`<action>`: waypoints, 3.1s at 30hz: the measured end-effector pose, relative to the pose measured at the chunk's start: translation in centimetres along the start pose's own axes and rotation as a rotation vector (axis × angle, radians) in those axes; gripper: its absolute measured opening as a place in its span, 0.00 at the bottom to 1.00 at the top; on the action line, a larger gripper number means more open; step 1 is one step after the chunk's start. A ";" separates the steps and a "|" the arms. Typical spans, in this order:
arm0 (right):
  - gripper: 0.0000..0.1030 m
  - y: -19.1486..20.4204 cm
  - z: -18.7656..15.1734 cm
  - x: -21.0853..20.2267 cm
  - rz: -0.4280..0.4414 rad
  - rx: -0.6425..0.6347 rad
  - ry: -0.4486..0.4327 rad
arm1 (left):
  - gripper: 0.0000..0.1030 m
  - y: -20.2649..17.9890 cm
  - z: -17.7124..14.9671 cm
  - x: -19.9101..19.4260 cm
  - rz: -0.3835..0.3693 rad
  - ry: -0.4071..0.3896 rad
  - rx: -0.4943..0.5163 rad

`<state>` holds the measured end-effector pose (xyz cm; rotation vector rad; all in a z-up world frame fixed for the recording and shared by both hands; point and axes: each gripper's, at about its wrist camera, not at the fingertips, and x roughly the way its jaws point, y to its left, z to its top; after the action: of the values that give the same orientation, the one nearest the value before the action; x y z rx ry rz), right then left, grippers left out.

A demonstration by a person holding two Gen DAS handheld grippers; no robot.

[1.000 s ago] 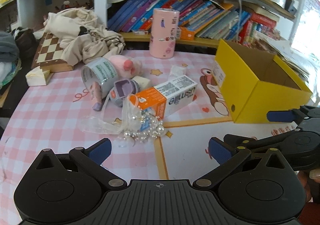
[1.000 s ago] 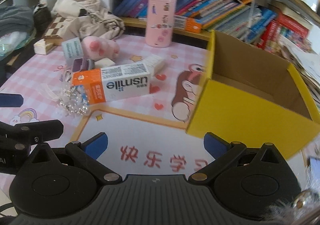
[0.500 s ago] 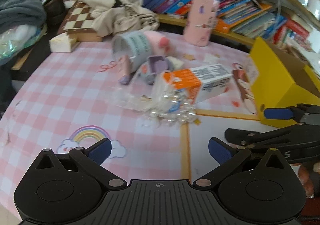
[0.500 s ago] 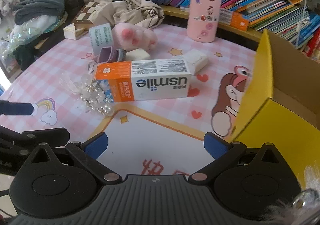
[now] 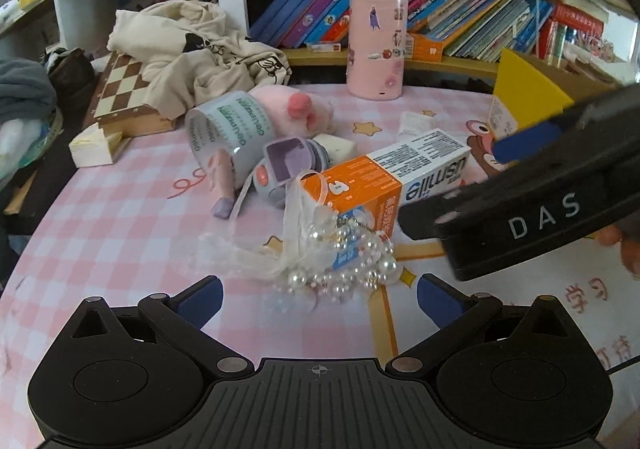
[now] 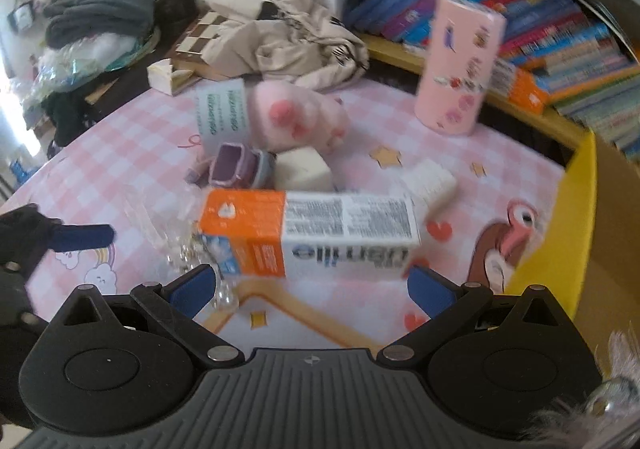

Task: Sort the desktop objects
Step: 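Move the right tool to the usmile box while the left tool approaches the pearl ornament, then close the right tool on the usmile box while the left tool grasps the pearl ornament, then lift the usmile box with the right tool while the left tool lifts the ornament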

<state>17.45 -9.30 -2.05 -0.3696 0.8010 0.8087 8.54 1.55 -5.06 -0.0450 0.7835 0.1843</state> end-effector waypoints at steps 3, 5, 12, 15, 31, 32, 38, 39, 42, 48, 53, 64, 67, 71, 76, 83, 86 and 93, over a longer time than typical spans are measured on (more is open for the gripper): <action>1.00 0.2 1.3 0.7 0.020 -0.034 0.008 | 1.00 -0.2 0.2 1.2 0.014 -0.004 -0.013; 1.00 0.3 2.3 1.4 0.048 -0.101 0.027 | 1.00 -0.3 0.3 1.9 0.020 0.001 -0.023; 1.00 1.3 4.4 3.7 0.149 -0.534 0.163 | 1.00 0.3 -0.2 2.7 0.055 0.021 -0.047; 0.95 1.2 4.9 4.5 0.165 -0.662 0.191 | 1.00 1.7 -0.6 1.9 0.044 0.027 -0.095; 0.40 2.6 5.3 5.6 0.304 -0.661 0.301 | 0.51 1.9 -0.4 1.3 0.016 0.065 0.000; 0.40 2.6 5.3 5.5 0.303 -0.628 0.308 | 0.44 1.6 -0.4 1.7 0.012 0.079 0.018; 0.37 3.0 4.0 3.9 0.274 -0.520 0.341 | 0.37 2.3 0.1 1.9 0.046 0.062 0.010; 0.36 3.1 3.7 3.7 0.270 -0.513 0.345 | 0.37 2.4 0.2 1.9 0.047 0.054 0.014; 0.36 3.0 2.9 2.9 0.255 -0.471 0.359 | 0.37 2.2 0.5 1.8 0.045 0.031 0.042; 0.37 3.0 2.0 2.9 0.213 -0.419 0.358 | 0.25 2.1 0.4 2.6 0.025 0.035 0.069; 0.38 3.6 1.6 4.4 0.192 -0.413 0.369 | 0.25 3.1 0.1 2.2 -0.034 0.031 0.056; 0.37 2.0 0.0 4.3 0.225 -0.258 0.409 | 0.24 6.4 -2.0 -0.8 -0.196 0.070 -0.189; 0.37 1.8 -1.0 2.7 0.197 -0.218 0.386 | 0.24 6.4 -2.2 -2.0 -0.186 0.065 -0.164; 0.37 1.8 -2.4 0.4 0.152 -0.158 0.358 | 0.24 5.3 -2.3 -3.1 -0.199 0.065 -0.068; 0.37 1.6 -3.6 -0.9 0.123 -0.087 0.351 | 0.24 5.1 -2.3 -3.6 -0.240 0.065 -0.060; 0.37 2.5 -5.1 -0.6 0.094 -0.044 0.364 | 0.24 5.1 -2.9 -2.8 -0.230 0.098 -0.033; 0.37 2.9 -5.3 -0.7 0.075 -0.058 0.358 | 0.24 4.5 -3.2 -2.6 -0.217 0.107 0.021; 0.39 3.4 -5.7 -0.3 0.039 -0.081 0.356 | 0.28 4.2 -3.5 -1.8 -0.216 0.114 0.050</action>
<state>11.91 -10.54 -5.54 -0.5817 1.1120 0.8244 4.09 4.98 -6.17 -0.0930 0.8909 -0.0429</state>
